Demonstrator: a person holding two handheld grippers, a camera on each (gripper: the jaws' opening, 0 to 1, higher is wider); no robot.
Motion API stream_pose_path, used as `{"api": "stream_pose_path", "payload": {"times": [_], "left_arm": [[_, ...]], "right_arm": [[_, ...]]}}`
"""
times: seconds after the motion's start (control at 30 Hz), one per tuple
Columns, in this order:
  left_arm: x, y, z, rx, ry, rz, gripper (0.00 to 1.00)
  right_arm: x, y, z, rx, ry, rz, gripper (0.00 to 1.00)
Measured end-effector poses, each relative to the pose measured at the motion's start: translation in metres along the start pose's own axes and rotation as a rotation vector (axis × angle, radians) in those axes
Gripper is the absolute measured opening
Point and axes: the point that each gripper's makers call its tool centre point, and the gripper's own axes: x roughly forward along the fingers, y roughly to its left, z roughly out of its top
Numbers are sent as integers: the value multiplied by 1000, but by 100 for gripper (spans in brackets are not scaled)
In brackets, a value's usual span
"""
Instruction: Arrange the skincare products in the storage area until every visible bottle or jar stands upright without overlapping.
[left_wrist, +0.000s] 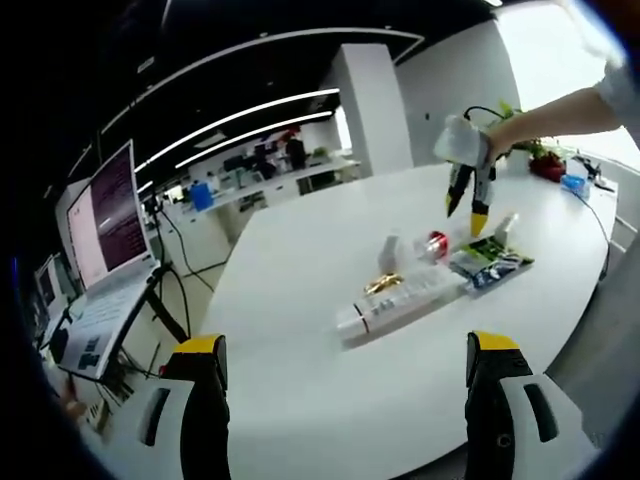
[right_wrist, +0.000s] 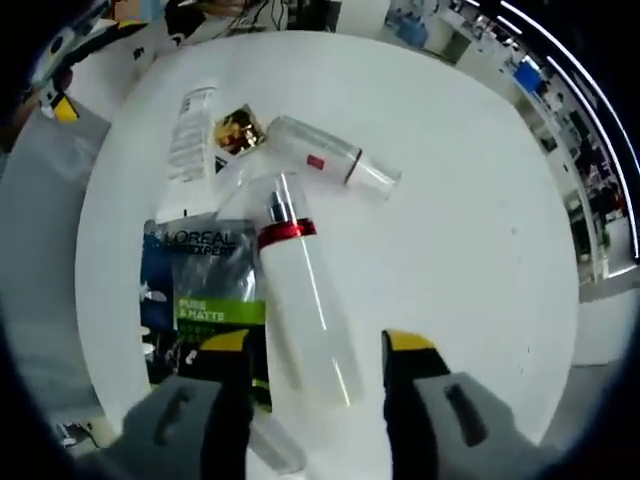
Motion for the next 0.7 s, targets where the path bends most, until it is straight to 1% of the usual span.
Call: {"api": "stream_pose_path", "payload": {"times": [0.07, 0.13, 0.23, 0.33, 0.47, 0.53, 0.57, 0.67, 0.7], "left_arm": [[0, 1, -1, -1, 4, 2, 97], [0, 1, 1, -12, -6, 2, 97], [0, 2, 2, -21, -14, 5, 97], [0, 2, 1, -22, -6, 6, 97], [0, 2, 0, -23, -4, 5, 97], [0, 2, -1, -24, 1, 2, 97], [0, 3, -1, -22, 2, 6, 97], [0, 4, -1, -22, 2, 11, 97], [0, 3, -1, -22, 3, 10, 97]], "right_arm": [[4, 0, -1, -11, 15, 16, 50], [7, 1, -1, -19, 30, 42, 46], [12, 1, -2, -35, 56, 57, 42], [15, 2, 0, -48, 70, 77, 41], [19, 4, 3, -87, 93, 102, 40], [22, 6, 6, -122, 98, 116, 38], [23, 6, 6, -125, 117, 121, 37], [24, 5, 10, -165, 136, 121, 35], [25, 6, 10, -175, 147, 137, 34]]}}
